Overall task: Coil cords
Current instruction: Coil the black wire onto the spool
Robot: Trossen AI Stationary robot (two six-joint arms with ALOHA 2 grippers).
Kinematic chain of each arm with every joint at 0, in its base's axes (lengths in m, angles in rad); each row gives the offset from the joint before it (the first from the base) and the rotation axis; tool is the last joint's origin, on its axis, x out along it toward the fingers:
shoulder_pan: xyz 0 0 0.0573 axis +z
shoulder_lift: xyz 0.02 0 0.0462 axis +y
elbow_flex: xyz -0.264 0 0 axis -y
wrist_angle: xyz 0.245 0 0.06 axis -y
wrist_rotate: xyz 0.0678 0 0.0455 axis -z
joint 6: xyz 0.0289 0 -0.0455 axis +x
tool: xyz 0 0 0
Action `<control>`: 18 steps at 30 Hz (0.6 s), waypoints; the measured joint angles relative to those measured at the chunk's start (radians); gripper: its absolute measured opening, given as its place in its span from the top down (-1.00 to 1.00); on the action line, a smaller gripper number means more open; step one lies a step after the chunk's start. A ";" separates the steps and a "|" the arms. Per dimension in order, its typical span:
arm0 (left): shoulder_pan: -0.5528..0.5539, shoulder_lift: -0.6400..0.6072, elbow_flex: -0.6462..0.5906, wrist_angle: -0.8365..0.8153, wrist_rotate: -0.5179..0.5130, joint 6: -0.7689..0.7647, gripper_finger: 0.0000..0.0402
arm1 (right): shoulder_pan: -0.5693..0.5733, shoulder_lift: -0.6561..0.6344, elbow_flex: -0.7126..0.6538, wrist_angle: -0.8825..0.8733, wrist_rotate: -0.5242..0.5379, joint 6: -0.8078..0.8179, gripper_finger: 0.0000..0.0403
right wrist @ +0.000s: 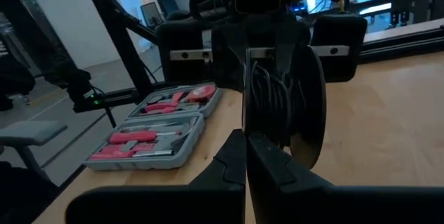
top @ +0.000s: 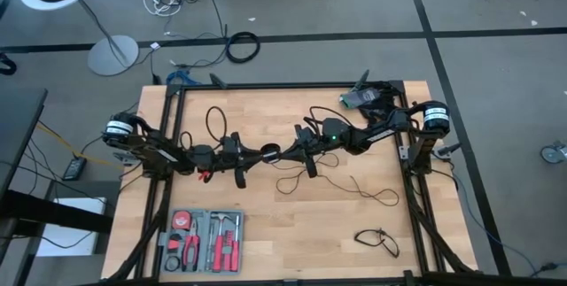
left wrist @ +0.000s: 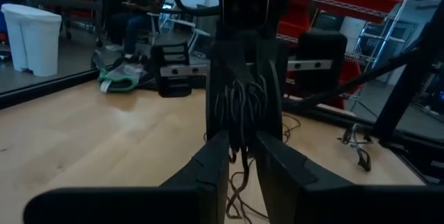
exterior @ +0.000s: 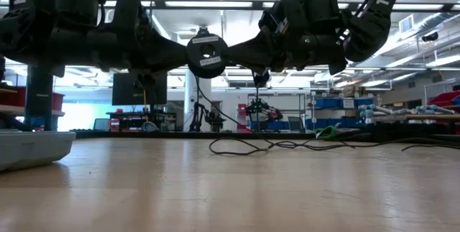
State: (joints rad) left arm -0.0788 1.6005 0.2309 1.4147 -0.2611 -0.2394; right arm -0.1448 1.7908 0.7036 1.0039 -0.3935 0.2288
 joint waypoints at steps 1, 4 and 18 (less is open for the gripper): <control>0.000 0.000 0.003 -0.002 0.000 0.000 0.63 | 0.000 0.000 0.000 0.000 -0.002 0.002 1.00; 0.000 0.000 0.015 -0.033 0.000 0.000 0.66 | 0.000 0.000 -0.001 0.001 -0.007 0.003 1.00; 0.000 0.000 0.036 -0.084 -0.021 0.000 0.99 | -0.015 0.000 0.001 0.010 -0.004 0.090 0.87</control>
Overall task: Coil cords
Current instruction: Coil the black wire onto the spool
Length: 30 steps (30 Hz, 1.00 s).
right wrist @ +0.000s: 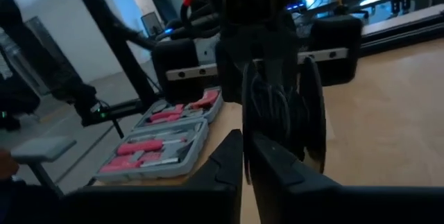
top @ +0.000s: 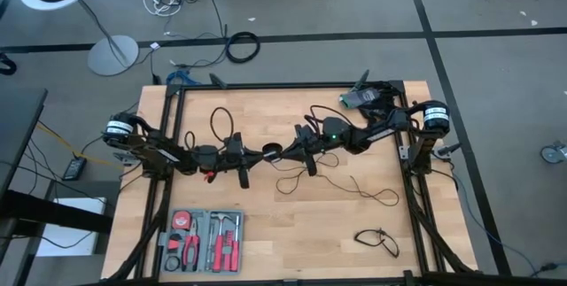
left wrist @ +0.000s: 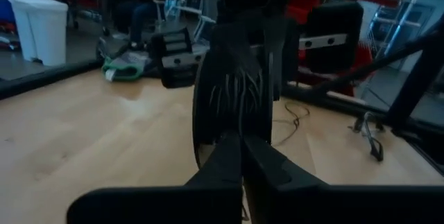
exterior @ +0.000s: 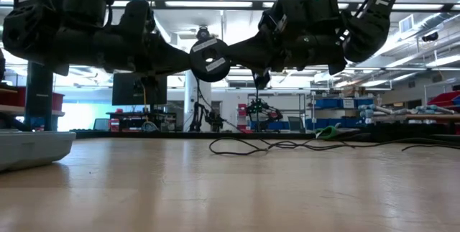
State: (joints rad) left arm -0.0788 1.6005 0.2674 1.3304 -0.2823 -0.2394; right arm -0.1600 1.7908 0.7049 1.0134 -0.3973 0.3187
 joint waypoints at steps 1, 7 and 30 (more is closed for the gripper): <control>0.000 0.000 -0.008 0.023 -0.008 0.000 0.99 | -0.007 0.000 0.000 0.000 -0.003 0.008 0.83; 0.000 0.000 -0.073 0.160 -0.024 -0.028 0.99 | -0.049 -0.009 0.000 -0.074 -0.065 0.042 0.61; 0.006 0.000 -0.129 0.074 -0.068 -0.160 0.94 | 0.003 -0.024 0.000 -0.353 0.242 -0.136 0.68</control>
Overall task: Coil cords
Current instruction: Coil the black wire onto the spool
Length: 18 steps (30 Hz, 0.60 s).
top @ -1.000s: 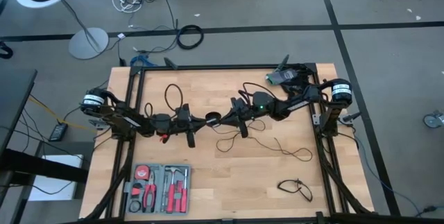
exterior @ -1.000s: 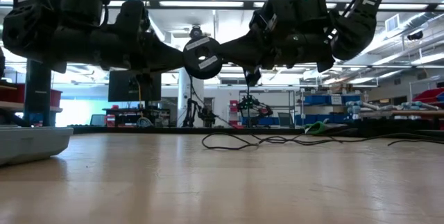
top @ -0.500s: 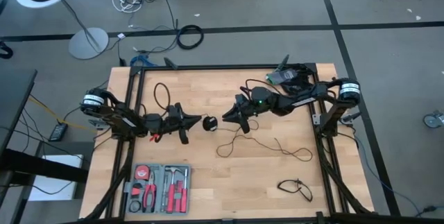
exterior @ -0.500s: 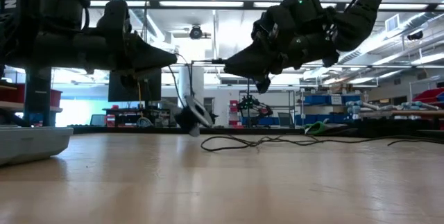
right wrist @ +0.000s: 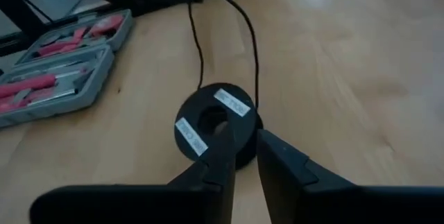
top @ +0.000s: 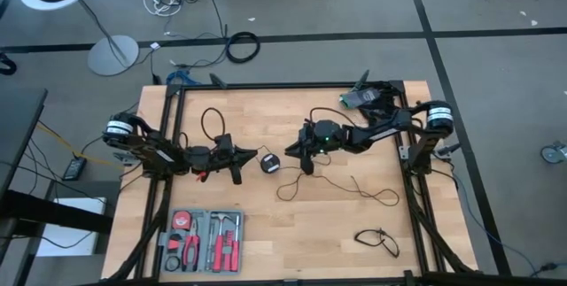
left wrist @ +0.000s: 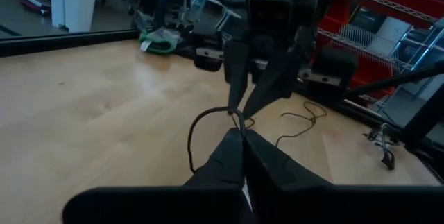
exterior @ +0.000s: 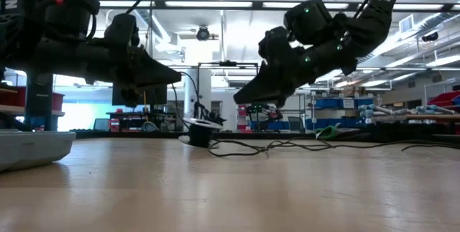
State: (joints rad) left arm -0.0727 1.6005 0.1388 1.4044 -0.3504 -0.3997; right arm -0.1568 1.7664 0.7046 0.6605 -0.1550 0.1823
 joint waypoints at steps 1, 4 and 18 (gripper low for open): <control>0.000 0.000 0.000 -0.001 0.000 0.000 0.93 | 0.000 0.016 0.002 0.015 -0.002 0.014 0.68; 0.001 0.000 0.000 -0.006 0.000 0.000 0.92 | -0.013 0.061 0.038 0.018 -0.039 0.101 0.67; 0.001 0.000 0.000 -0.145 -0.046 -0.103 0.92 | -0.196 0.228 0.189 0.011 -0.498 0.392 0.66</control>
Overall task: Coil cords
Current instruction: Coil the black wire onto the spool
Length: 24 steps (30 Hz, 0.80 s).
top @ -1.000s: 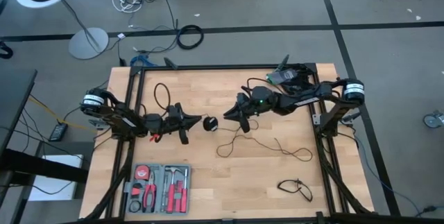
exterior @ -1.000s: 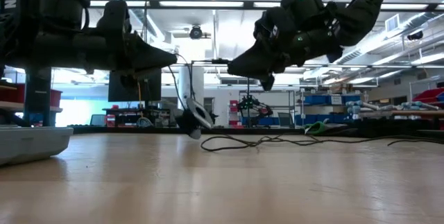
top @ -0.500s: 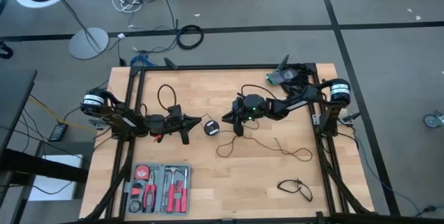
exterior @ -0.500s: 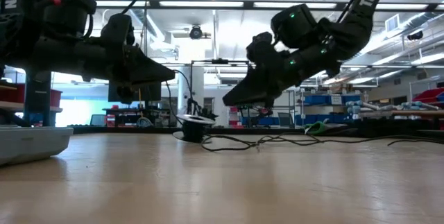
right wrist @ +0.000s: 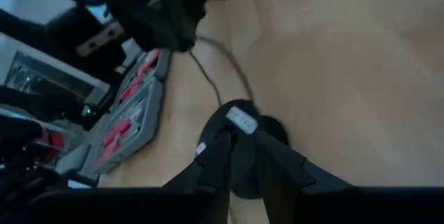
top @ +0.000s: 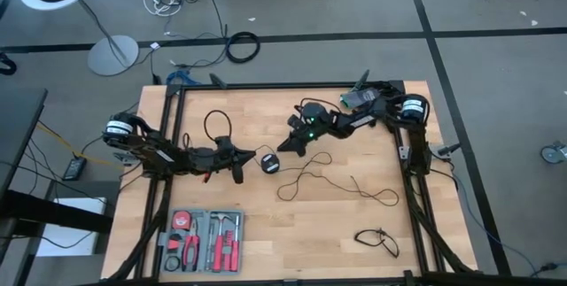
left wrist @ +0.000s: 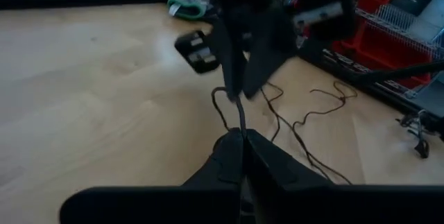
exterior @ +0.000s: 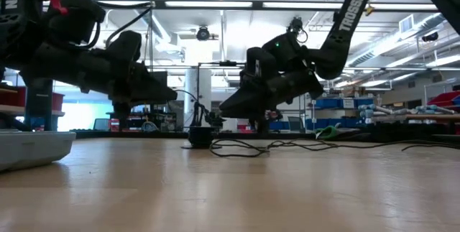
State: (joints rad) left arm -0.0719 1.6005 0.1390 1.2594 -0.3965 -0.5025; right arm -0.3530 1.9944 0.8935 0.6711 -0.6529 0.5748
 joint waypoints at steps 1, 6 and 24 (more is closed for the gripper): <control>0.000 0.000 0.000 -0.006 -0.001 -0.003 0.91 | -0.011 -0.002 0.000 0.000 -0.010 0.001 0.66; 0.000 0.000 0.000 -0.016 -0.005 -0.007 0.91 | -0.029 -0.004 0.000 -0.034 -0.022 0.010 0.67; 0.000 0.000 0.000 -0.025 -0.024 -0.013 0.91 | 0.058 -0.002 0.000 -0.097 0.061 0.103 0.54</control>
State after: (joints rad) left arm -0.0719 1.6005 0.1390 1.2340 -0.4210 -0.5152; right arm -0.2947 1.9919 0.8939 0.5742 -0.5919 0.6777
